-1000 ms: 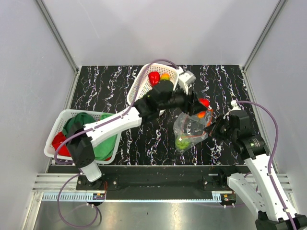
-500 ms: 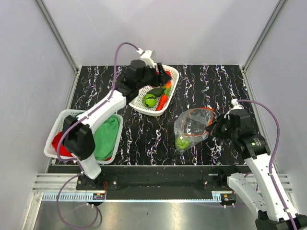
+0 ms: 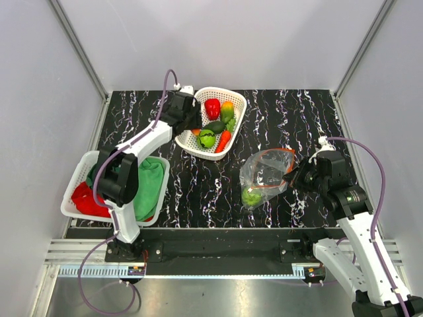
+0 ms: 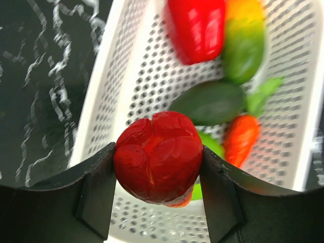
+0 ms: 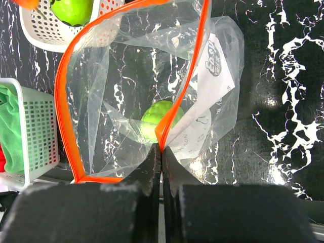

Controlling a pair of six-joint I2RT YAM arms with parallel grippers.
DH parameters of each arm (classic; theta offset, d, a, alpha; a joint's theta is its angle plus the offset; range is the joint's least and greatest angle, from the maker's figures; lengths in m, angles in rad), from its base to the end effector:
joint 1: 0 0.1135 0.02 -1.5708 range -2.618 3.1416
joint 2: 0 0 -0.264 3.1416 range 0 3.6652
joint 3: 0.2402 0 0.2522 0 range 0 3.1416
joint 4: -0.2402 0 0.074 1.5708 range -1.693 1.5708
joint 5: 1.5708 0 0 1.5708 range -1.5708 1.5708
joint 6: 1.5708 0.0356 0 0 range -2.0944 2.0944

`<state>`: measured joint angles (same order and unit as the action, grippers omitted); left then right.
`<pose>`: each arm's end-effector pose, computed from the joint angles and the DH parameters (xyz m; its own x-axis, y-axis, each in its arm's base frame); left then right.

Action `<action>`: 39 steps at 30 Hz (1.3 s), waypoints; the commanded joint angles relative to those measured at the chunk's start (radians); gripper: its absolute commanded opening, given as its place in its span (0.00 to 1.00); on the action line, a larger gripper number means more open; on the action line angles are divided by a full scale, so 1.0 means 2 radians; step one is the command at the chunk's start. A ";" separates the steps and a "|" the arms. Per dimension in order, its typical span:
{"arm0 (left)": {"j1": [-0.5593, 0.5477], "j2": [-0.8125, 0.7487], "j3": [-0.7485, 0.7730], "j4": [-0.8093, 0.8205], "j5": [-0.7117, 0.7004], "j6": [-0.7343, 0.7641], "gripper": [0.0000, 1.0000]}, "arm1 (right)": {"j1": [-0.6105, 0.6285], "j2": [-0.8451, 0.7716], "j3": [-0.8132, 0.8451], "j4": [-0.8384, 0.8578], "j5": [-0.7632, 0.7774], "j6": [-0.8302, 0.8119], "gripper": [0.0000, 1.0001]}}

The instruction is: Open the zip-top bag and remove the fake food

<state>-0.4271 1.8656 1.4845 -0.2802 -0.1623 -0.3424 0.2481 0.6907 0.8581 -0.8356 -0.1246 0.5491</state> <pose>0.3961 -0.1739 0.2637 -0.6248 -0.0797 -0.7767 0.0881 0.9812 -0.1715 0.1287 0.0372 0.3139 -0.6888 0.3597 -0.6294 0.0250 0.8794 0.4754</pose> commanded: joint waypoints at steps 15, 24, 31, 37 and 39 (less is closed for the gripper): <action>-0.008 -0.060 -0.034 -0.042 -0.039 0.029 0.80 | 0.002 0.000 0.015 0.017 -0.014 -0.010 0.00; -0.149 -0.144 -0.003 -0.049 0.043 0.034 0.59 | 0.002 0.004 0.014 0.018 -0.027 -0.014 0.00; -0.274 -0.136 0.046 -0.044 0.070 0.027 0.33 | 0.002 0.004 0.019 0.037 -0.063 -0.022 0.00; -0.326 -0.088 0.084 -0.056 0.070 0.045 0.23 | 0.002 0.020 0.051 0.050 -0.093 -0.037 0.00; -0.332 -0.075 0.107 -0.087 0.057 0.049 0.22 | 0.002 0.027 0.066 0.050 -0.092 -0.043 0.00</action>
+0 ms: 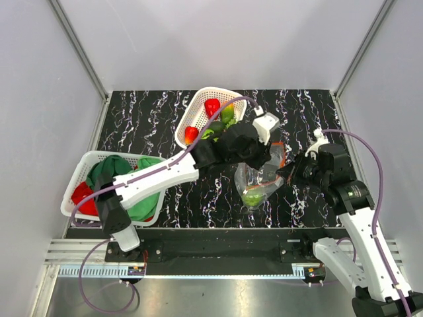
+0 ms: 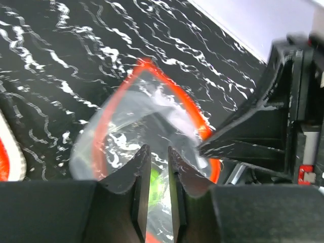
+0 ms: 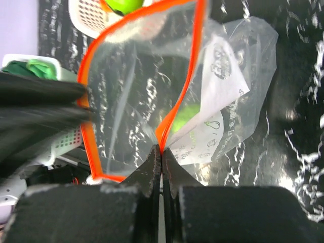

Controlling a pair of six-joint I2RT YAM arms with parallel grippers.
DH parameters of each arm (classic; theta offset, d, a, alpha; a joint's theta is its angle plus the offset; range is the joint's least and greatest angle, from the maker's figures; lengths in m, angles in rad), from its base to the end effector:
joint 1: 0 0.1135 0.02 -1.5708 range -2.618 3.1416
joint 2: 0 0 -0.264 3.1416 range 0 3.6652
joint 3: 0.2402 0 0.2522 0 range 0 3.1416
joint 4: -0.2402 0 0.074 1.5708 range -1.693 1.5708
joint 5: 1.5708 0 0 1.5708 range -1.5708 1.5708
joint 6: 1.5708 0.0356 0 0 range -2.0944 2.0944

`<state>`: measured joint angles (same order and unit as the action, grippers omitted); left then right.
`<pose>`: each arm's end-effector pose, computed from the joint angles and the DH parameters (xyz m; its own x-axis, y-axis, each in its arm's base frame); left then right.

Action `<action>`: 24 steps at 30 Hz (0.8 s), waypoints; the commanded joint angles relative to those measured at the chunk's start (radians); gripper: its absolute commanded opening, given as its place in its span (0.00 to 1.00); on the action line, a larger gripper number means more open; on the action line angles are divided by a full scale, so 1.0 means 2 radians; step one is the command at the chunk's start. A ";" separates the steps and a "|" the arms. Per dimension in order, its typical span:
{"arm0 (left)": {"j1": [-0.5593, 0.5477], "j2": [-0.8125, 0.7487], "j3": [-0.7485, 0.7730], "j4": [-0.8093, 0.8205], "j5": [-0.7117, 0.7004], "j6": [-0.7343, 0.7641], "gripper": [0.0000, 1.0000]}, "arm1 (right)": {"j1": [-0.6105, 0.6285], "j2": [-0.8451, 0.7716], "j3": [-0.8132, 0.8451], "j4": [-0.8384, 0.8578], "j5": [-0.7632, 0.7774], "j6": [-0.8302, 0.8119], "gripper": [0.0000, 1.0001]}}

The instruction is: Open the zip-top bag and remove the fake food

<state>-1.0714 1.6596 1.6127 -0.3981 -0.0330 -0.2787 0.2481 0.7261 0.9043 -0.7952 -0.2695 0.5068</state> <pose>0.1877 -0.3417 0.3777 -0.4356 0.2244 -0.8717 0.7731 0.5892 -0.2347 0.1347 0.0439 0.3286 -0.7074 0.3034 -0.6383 -0.1187 0.8393 0.5306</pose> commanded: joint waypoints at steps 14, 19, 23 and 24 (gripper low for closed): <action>-0.010 0.103 0.002 -0.021 0.026 -0.012 0.12 | 0.002 0.068 0.073 0.049 -0.075 -0.035 0.00; -0.010 0.113 -0.021 -0.004 0.053 -0.033 0.22 | 0.002 0.056 0.055 0.046 -0.080 -0.029 0.00; -0.009 0.117 -0.039 0.009 0.046 -0.047 0.39 | 0.001 0.047 0.046 0.042 -0.085 -0.022 0.00; -0.010 0.117 -0.042 0.013 0.044 -0.052 0.39 | 0.002 0.047 0.046 0.042 -0.087 -0.016 0.00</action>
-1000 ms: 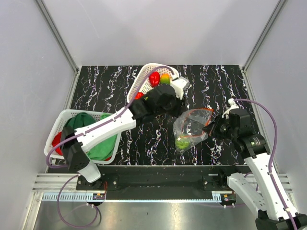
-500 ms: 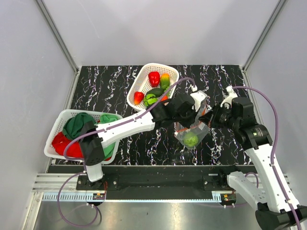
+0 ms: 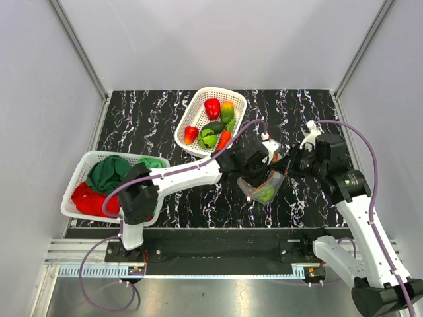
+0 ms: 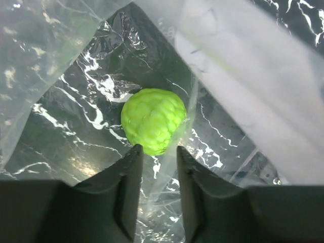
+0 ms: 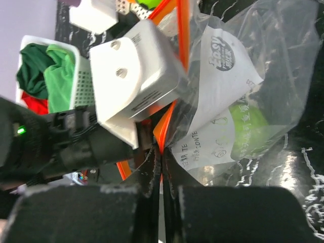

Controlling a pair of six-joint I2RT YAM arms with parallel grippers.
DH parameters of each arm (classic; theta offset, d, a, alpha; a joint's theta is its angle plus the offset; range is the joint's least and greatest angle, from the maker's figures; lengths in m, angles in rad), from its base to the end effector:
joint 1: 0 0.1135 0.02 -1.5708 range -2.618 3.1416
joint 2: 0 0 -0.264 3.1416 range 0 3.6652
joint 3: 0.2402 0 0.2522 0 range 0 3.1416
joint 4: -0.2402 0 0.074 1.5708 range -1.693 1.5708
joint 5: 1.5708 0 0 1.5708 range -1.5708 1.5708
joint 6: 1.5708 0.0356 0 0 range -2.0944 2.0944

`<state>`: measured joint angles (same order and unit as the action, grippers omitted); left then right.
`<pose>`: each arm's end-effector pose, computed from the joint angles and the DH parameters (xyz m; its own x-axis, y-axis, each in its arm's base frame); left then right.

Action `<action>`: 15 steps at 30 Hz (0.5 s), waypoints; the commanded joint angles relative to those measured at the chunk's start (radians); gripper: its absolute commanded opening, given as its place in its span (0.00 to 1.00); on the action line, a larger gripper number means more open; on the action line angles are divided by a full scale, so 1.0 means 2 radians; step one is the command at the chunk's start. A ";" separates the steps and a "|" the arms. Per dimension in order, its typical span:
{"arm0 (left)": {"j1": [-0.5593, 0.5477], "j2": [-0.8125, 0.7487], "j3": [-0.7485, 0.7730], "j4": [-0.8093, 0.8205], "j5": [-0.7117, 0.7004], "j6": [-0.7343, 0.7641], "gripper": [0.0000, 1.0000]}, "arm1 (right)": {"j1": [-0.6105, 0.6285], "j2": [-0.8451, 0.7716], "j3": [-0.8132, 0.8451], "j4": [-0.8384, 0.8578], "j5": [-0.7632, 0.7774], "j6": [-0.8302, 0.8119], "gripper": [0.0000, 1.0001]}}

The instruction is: Open the zip-top bag and remove the fake food

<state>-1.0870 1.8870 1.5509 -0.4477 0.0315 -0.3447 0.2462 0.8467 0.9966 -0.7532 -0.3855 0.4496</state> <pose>0.1994 -0.3818 0.2629 -0.6115 0.4378 -0.6591 0.7316 0.6301 -0.2603 0.1582 0.0536 0.3465 -0.7242 0.2332 -0.6489 -0.2347 0.8015 0.5500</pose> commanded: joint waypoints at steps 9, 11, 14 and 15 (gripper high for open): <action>0.009 -0.012 -0.094 0.152 0.042 -0.085 0.42 | 0.003 -0.007 0.027 0.048 -0.076 0.059 0.00; 0.009 -0.014 -0.109 0.172 0.052 -0.090 0.48 | 0.003 -0.006 0.026 0.046 -0.073 0.059 0.00; 0.006 -0.007 -0.114 0.174 0.064 -0.094 0.55 | 0.003 -0.011 0.013 0.046 -0.070 0.059 0.00; 0.005 -0.004 -0.116 0.172 0.069 -0.097 0.56 | 0.003 -0.015 0.006 0.047 -0.070 0.060 0.00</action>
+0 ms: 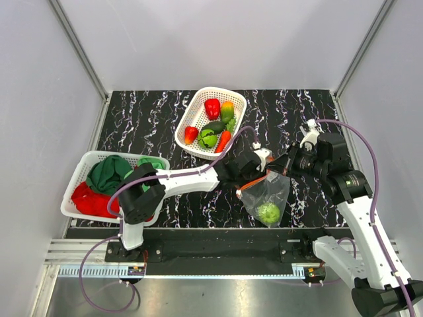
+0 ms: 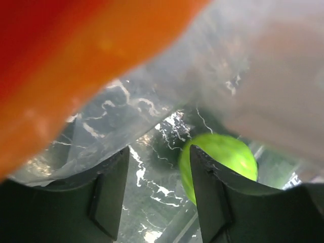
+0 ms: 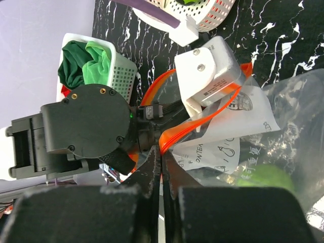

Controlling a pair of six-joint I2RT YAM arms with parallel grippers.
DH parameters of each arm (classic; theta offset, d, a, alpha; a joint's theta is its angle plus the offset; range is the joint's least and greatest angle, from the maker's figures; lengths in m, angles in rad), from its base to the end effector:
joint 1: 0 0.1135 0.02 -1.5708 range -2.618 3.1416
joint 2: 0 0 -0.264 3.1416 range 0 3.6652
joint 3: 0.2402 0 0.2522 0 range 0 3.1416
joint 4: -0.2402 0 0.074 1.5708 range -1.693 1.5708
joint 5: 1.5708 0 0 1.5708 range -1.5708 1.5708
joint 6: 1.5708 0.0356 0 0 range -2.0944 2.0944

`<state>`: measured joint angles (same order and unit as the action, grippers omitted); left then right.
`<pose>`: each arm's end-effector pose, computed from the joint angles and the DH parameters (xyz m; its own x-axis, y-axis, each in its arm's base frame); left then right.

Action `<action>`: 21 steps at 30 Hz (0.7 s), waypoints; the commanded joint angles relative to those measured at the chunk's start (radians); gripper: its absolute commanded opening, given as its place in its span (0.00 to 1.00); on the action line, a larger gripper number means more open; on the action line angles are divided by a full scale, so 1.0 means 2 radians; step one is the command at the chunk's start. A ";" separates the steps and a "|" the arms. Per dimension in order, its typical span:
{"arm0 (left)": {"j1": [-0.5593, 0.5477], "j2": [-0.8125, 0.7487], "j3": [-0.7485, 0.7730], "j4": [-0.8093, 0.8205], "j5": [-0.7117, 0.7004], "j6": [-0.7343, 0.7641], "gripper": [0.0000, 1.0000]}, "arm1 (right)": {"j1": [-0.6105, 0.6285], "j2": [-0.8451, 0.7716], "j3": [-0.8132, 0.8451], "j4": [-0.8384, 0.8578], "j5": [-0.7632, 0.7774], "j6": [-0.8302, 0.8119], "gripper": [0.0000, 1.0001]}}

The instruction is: Open the zip-top bag and remove the fake food

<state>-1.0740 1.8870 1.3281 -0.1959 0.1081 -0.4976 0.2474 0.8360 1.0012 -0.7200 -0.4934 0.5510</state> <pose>0.1974 -0.3722 0.2104 -0.7220 0.3361 -0.6048 0.6451 0.6431 -0.4126 0.1552 0.0566 0.3533 -0.7524 0.2855 -0.5936 -0.2489 0.7111 0.6576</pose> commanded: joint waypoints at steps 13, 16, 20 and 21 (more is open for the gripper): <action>-0.001 -0.031 -0.069 0.096 0.044 -0.066 0.62 | 0.002 0.000 -0.034 0.067 0.016 -0.025 0.00; 0.006 -0.057 -0.099 0.125 0.010 -0.076 0.61 | 0.002 0.036 -0.008 0.098 0.011 -0.020 0.00; 0.020 -0.062 -0.102 0.138 0.024 -0.080 0.61 | 0.002 0.100 0.040 0.104 -0.019 -0.006 0.00; 0.021 -0.060 -0.100 0.135 0.027 -0.079 0.61 | 0.002 0.104 0.041 0.103 -0.020 -0.002 0.01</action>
<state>-1.0504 1.8194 1.1183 -0.0128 0.1795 -0.6384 0.2489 0.9913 0.9943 -0.6109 -0.4973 0.5331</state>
